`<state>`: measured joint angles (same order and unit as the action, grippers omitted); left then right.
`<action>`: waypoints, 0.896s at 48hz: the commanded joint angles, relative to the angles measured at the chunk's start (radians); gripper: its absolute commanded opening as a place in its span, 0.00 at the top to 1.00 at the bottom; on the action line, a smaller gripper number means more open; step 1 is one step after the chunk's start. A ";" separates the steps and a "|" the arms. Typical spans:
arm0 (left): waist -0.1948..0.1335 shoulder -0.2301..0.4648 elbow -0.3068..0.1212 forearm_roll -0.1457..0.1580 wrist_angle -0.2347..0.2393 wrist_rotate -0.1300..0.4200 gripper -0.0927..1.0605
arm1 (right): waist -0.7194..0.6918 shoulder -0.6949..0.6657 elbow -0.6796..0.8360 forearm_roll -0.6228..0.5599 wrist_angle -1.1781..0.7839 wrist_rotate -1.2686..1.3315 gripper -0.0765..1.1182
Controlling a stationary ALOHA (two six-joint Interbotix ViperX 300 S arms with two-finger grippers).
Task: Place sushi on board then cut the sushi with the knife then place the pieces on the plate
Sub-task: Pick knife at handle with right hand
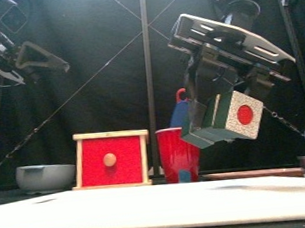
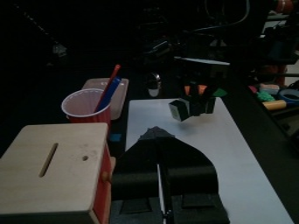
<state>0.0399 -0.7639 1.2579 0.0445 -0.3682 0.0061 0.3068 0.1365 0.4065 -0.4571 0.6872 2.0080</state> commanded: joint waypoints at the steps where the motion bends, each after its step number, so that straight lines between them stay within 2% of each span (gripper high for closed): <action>1: -0.003 0.002 -0.014 0.002 -0.006 0.000 0.95 | -0.008 -0.005 -0.051 -0.041 0.014 0.029 0.47; 9: -0.003 0.002 -0.012 0.002 -0.006 0.000 0.95 | -0.012 0.018 -0.075 -0.052 0.063 0.040 0.42; 20: -0.003 0.002 -0.014 0.018 -0.005 0.000 0.95 | -0.055 0.069 -0.132 -0.028 0.066 0.035 0.37; 43: -0.003 0.002 0.000 0.020 -0.005 0.000 0.95 | -0.072 0.124 -0.137 -0.008 0.067 0.037 0.37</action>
<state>0.0383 -0.7639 1.2717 0.0614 -0.3682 0.0061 0.2347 0.2884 0.2823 -0.4617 0.7517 2.0417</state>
